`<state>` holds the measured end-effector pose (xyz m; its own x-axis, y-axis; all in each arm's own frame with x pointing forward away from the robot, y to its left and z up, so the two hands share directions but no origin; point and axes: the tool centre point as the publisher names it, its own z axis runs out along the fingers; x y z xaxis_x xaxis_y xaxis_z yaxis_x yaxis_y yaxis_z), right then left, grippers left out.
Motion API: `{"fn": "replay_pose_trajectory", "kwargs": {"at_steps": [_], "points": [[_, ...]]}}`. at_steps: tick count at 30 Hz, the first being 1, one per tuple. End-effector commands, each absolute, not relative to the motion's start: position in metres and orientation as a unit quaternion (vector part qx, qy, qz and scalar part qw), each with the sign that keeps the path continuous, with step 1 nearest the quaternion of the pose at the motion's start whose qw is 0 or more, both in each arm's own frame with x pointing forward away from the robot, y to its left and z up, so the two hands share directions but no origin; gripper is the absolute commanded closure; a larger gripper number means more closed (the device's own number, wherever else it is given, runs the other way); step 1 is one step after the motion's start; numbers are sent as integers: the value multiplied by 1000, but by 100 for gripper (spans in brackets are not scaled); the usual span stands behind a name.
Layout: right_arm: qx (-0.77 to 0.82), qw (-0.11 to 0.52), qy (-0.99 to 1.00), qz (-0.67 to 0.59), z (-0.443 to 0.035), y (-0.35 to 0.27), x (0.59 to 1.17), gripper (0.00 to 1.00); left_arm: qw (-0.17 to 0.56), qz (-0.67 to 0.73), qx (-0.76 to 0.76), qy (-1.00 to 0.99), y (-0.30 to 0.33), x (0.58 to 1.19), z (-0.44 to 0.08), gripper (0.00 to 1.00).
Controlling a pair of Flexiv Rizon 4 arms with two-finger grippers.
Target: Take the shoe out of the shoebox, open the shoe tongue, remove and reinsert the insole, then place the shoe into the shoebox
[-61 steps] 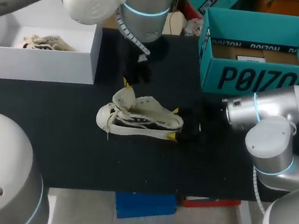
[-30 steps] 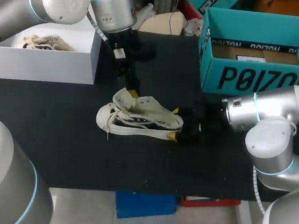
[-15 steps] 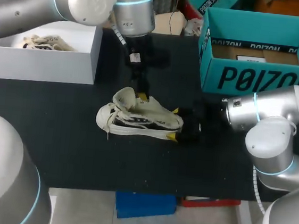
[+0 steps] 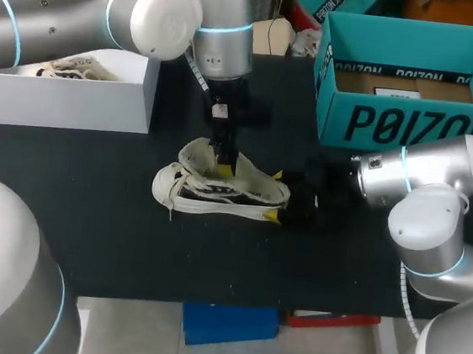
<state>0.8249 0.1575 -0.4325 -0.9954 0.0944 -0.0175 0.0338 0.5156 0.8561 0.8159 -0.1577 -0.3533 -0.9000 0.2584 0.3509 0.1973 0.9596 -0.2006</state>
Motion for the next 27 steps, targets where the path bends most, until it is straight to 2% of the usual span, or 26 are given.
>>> {"fn": "replay_pose_trajectory", "kwargs": {"at_steps": [1, 8, 27], "points": [[38, 31, 870, 490, -433, 157, 825, 100, 194, 73, -124, -970, -162, 810, -374, 100], [38, 31, 870, 490, -433, 157, 825, 100, 196, 65, -128, -970, -163, 796, -397, 100], [38, 31, 870, 490, -433, 157, 825, 100, 182, 77, -104, -975, -164, 792, -417, 100]]}}
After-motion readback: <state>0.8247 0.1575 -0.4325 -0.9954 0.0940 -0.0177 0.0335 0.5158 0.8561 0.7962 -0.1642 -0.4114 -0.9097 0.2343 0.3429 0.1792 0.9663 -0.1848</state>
